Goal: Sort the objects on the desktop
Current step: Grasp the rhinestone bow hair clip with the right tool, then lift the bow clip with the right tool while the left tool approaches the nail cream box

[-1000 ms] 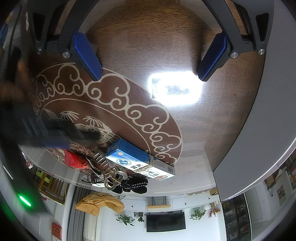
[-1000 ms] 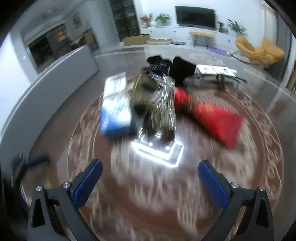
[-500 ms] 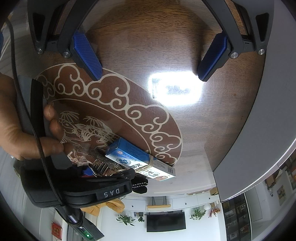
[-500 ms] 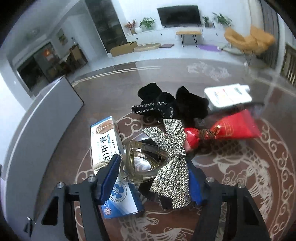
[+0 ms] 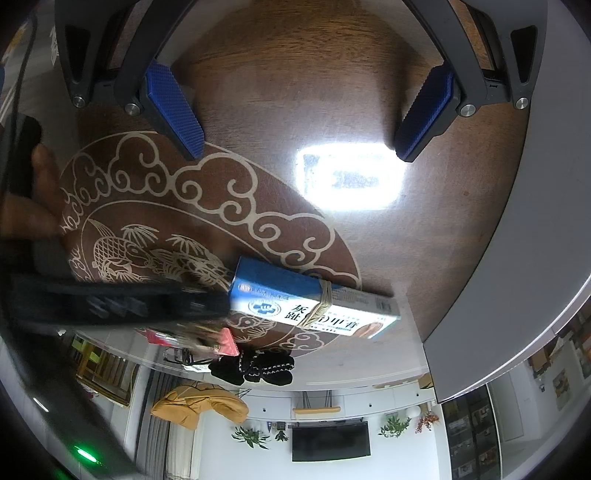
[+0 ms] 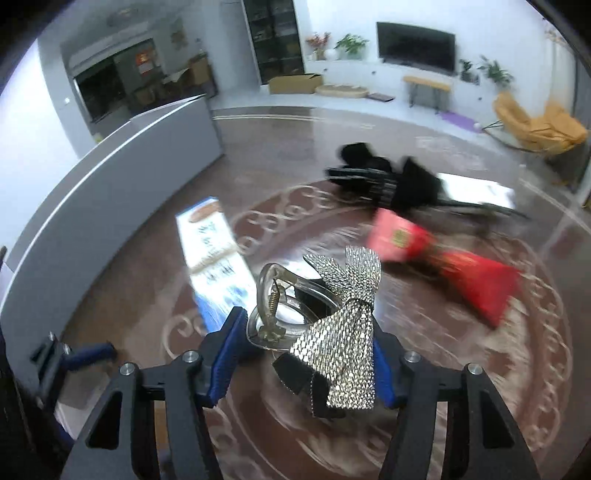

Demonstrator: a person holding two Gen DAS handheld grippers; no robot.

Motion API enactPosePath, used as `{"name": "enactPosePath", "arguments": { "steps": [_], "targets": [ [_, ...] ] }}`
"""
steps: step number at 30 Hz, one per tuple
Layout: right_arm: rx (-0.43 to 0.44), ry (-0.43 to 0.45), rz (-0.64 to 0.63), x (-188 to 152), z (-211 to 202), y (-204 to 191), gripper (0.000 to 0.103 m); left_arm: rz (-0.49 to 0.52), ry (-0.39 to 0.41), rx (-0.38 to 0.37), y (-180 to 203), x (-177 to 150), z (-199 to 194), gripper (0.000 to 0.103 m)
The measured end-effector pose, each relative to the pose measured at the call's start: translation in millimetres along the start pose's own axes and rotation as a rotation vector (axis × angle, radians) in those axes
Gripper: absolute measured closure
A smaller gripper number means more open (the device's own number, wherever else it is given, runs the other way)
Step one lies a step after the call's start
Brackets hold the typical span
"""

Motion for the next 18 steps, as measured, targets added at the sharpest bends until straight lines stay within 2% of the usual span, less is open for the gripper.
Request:
{"name": "enactPosePath", "arguments": {
  "steps": [6, 8, 10, 12, 16, 18],
  "targets": [
    [-0.172, 0.009, -0.03, -54.0, -32.1, 27.6, 0.042, -0.001, 0.0, 0.0, -0.4, 0.3, 0.3, 0.0],
    [-0.193, 0.001, -0.035, -74.2, -38.9, 32.9, 0.041, -0.005, -0.004, 0.002, 0.8, 0.0, -0.7, 0.0],
    [-0.191, -0.013, -0.028, -91.4, -38.5, 36.3, 0.024, -0.024, -0.028, 0.008, 1.7, 3.2, -0.5, 0.0],
    [-0.185, 0.009, -0.009, -104.8, -41.8, 38.5, 0.009, -0.084, -0.059, 0.011, 0.1, 14.1, 2.8, 0.0],
    [-0.159, -0.01, 0.036, -105.8, -38.8, 47.2, 0.003, -0.25, -0.059, -0.153, -9.2, 45.5, 9.4, 0.0],
    [-0.144, -0.01, 0.059, -104.3, -37.5, 50.4, 0.002, -0.331, -0.06, -0.18, -14.6, 62.4, 16.8, 0.0]
  ]
}}
Point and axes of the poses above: each gripper's, at about its wrist camera, not at the fingertips, and z roughly the way its jaws point, y to its right, x to its top, the point moved 1 cm from there along z, roughly the way its jaws point, and after that the axes turned 10 degrees about -y, right-handed, at the moved point
